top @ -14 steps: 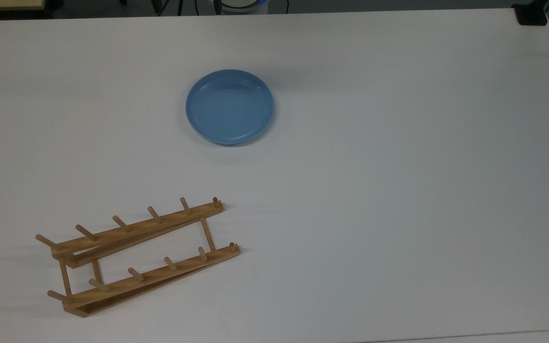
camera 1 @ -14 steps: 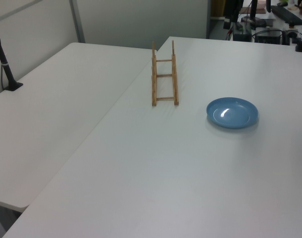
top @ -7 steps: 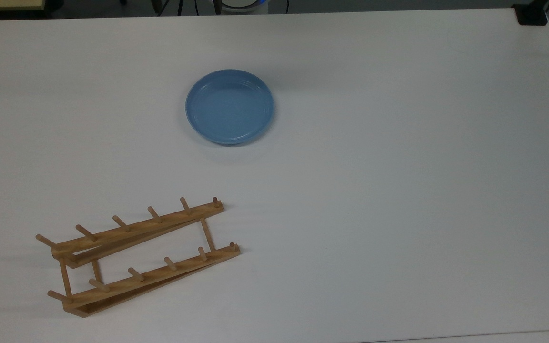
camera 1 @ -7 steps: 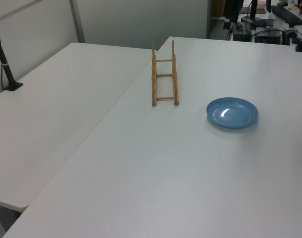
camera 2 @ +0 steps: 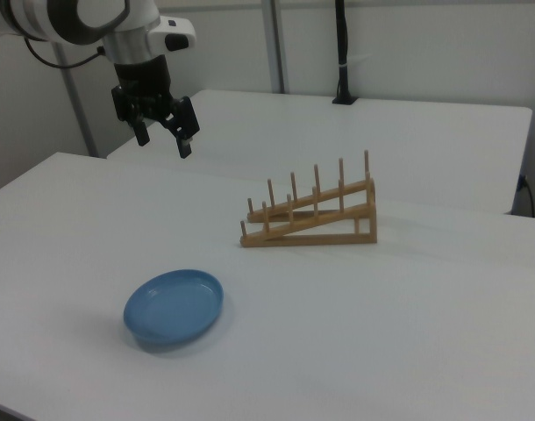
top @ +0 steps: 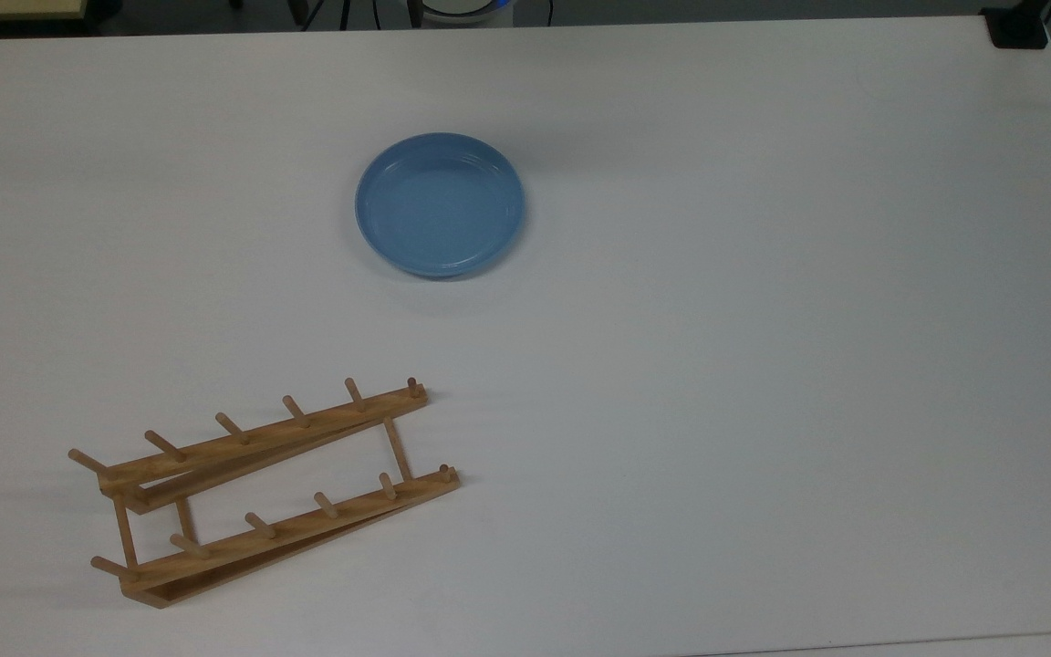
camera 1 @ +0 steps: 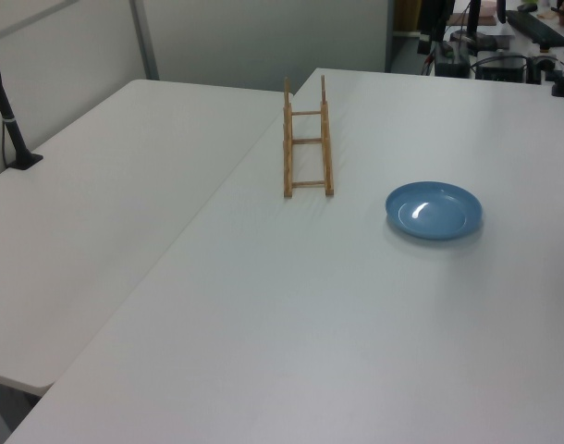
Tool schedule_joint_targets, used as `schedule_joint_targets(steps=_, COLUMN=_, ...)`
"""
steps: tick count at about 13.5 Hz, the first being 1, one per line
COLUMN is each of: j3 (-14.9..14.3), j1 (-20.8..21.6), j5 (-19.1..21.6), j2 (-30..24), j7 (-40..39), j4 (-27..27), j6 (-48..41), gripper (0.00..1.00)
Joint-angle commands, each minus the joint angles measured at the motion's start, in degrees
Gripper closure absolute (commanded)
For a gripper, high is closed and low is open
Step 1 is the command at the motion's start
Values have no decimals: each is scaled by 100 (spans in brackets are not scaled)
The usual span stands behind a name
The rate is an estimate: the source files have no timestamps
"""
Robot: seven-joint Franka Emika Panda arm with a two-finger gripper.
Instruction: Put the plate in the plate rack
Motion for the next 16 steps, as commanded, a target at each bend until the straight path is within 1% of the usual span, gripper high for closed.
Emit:
schedule_joint_targets(steps=1, j3=-38, j1=-57, j5=-48, j2=-30, j7=-836, j4=-25, j6=-47, gripper=0)
schedule_joint_targets(steps=3, j3=-38, j1=-84, j5=-91, j2=-38, j7=-1363, j4=-25, j6=-231, gripper=0)
schedule_joint_targets(steps=4, j3=-29, j1=-84, j5=-205, j2=-38, j7=-1635, j4=-25, j6=-362, gripper=0)
schedule_joint_targets(steps=5, j3=-11, j1=-84, j5=-450, j2=-38, j7=-1803, j4=-112, j6=-442, gripper=0)
schedule_joint_targets(steps=7, j3=-2, j1=-84, j5=-583, j2=-30, j7=-1770, j4=-296, j6=-390, gripper=0)
schedule_joint_targets(steps=8, j3=-11, j1=-101, j5=-601, j2=-21, j7=-1770, j4=-445, j6=-364, gripper=0)
schedule_joint_targets(steps=10, j3=-29, j1=-207, j5=-601, j2=5, j7=-1831, j4=-578, j6=-303, gripper=0)
schedule_joint_targets(steps=11, j3=-29, j1=-233, j5=-601, j2=23, j7=-1840, j4=-709, j6=-163, gripper=0)
schedule_joint_targets(steps=13, j3=-29, j1=-260, j5=-601, j2=14, j7=-1849, j4=-1112, j6=389, gripper=0)
schedule_joint_targets(steps=15, j3=-29, j1=-313, j5=-601, j2=23, j7=-1858, j4=-1893, j6=1476, gripper=0)
schedule_joint_targets(steps=16, j3=-29, j1=-321, j5=-593, j2=41, j7=-1858, j4=-2149, j6=1821, gripper=0)
